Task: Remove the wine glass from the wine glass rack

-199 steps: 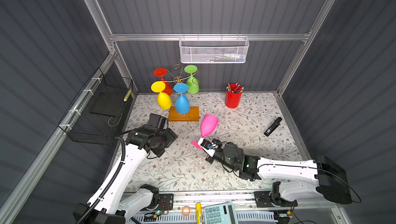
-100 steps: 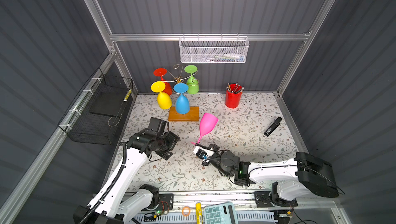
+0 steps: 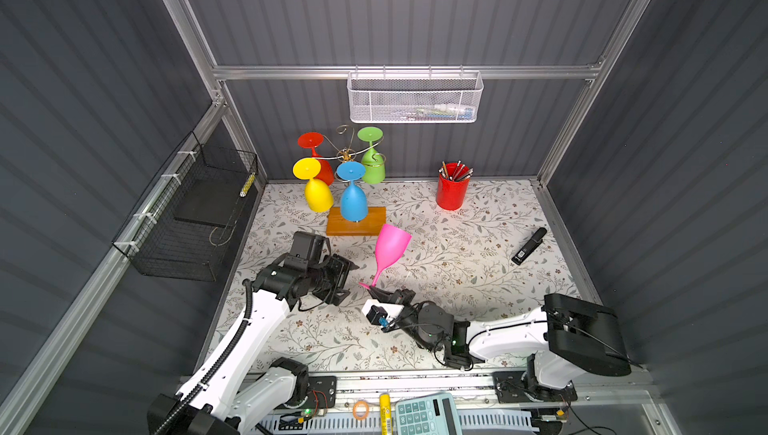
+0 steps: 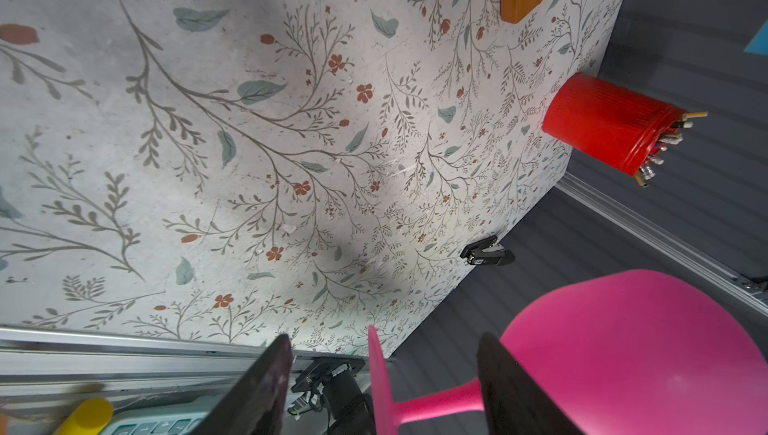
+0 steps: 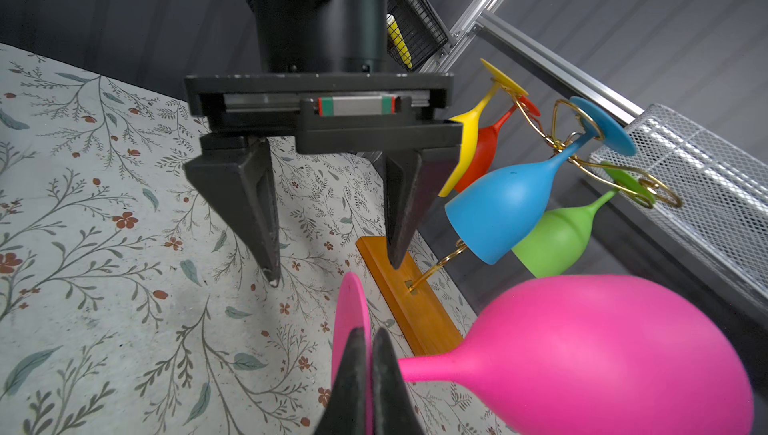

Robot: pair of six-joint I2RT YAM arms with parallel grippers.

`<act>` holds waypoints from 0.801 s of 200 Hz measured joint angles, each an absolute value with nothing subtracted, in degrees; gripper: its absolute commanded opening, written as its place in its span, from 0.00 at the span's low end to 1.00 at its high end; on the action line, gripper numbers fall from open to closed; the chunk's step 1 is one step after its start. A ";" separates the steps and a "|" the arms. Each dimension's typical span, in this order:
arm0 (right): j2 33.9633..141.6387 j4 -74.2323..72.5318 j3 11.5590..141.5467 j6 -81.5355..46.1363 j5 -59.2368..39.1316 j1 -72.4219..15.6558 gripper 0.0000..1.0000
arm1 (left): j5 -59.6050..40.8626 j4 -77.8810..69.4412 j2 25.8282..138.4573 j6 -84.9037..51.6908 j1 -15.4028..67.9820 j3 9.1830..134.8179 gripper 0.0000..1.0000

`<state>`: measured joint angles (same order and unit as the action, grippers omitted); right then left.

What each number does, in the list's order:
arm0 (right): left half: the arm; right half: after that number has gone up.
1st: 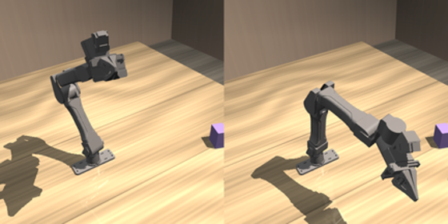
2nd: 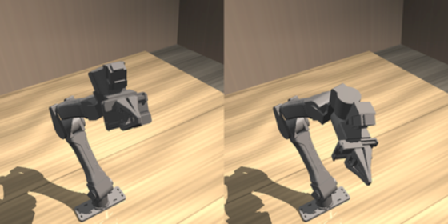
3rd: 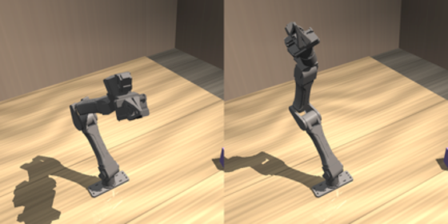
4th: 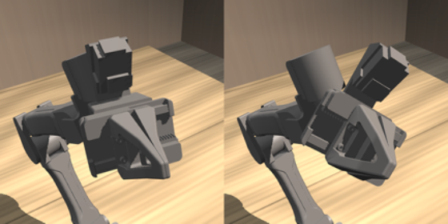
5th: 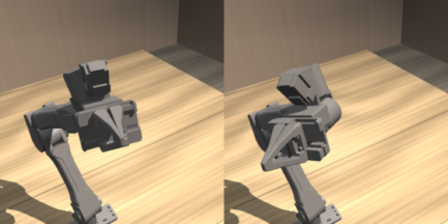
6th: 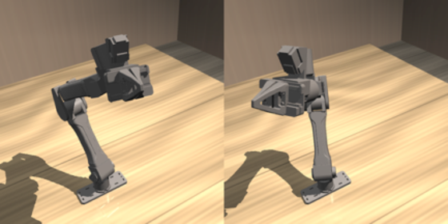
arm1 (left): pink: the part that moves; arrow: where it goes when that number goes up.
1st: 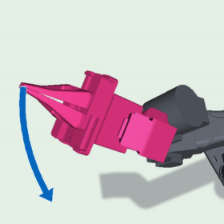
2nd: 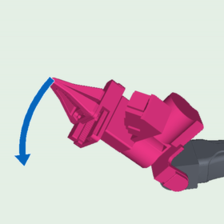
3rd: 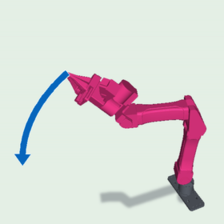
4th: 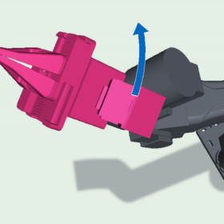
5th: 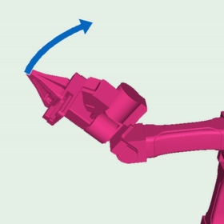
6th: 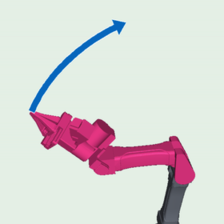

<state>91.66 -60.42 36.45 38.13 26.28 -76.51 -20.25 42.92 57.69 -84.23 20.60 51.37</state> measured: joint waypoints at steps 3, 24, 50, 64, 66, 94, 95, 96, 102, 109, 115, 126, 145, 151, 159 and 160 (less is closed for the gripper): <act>91.68 -60.55 36.45 38.20 26.30 -76.51 0.00 | -20.32 42.68 57.58 -84.36 20.60 51.29 0.68; 92.09 -61.34 36.88 38.65 26.41 -76.49 0.00 | -20.75 41.54 56.66 -85.71 20.60 50.87 0.65; 93.14 -61.91 37.98 39.27 26.39 -76.58 0.00 | -21.19 40.42 56.12 -86.35 20.60 50.87 0.62; 93.97 -62.11 38.61 39.72 26.41 -76.69 0.00 | -21.17 40.21 55.90 -86.70 20.60 50.87 0.60; 94.08 -62.11 38.68 39.72 26.39 -76.69 0.00 | -21.17 40.18 55.86 -86.67 20.60 50.87 0.60; 95.64 -62.00 39.86 40.40 26.39 -76.86 0.00 | -21.12 39.99 54.70 -88.12 20.60 50.24 0.53; 95.66 -62.00 39.90 40.42 26.39 -76.86 0.00 | -21.10 39.99 54.61 -88.16 20.60 50.17 0.52; 95.68 -62.00 39.92 40.45 26.41 -76.88 0.00 | -21.10 39.99 54.59 -88.18 20.60 50.17 0.52; 95.92 -61.91 40.25 40.56 26.41 -76.90 0.00 | -21.10 39.99 54.46 -88.36 20.60 50.09 0.51; 96.09 -61.82 40.53 40.66 26.39 -76.93 0.00 | -21.10 39.99 54.33 -88.58 20.60 50.04 0.50; 96.14 -61.63 40.77 40.80 26.39 -76.95 0.00 | -21.10 39.92 54.22 -88.75 20.60 50.00 0.49; 96.16 -61.56 41.25 41.04 26.39 -76.97 0.00 | -21.10 39.86 53.95 -89.03 20.60 49.89 0.47; 96.27 -61.47 42.09 41.30 26.39 -76.97 0.00 | -21.08 39.72 53.17 -89.25 20.60 49.32 0.45; 96.42 -61.49 42.37 41.41 26.41 -76.97 0.00 | -21.08 39.70 52.80 -89.41 20.60 49.04 0.43; 96.71 -61.47 42.61 41.54 26.39 -76.97 0.00 | -21.08 39.72 52.40 -89.56 20.60 48.75 0.42; 96.73 -61.47 42.65 41.58 26.39 -76.97 0.00 | -21.08 39.70 52.36 -89.67 20.60 48.71 0.42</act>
<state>96.73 -61.47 42.65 41.58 26.39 -76.97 -21.08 39.70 52.36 -89.67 20.60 48.71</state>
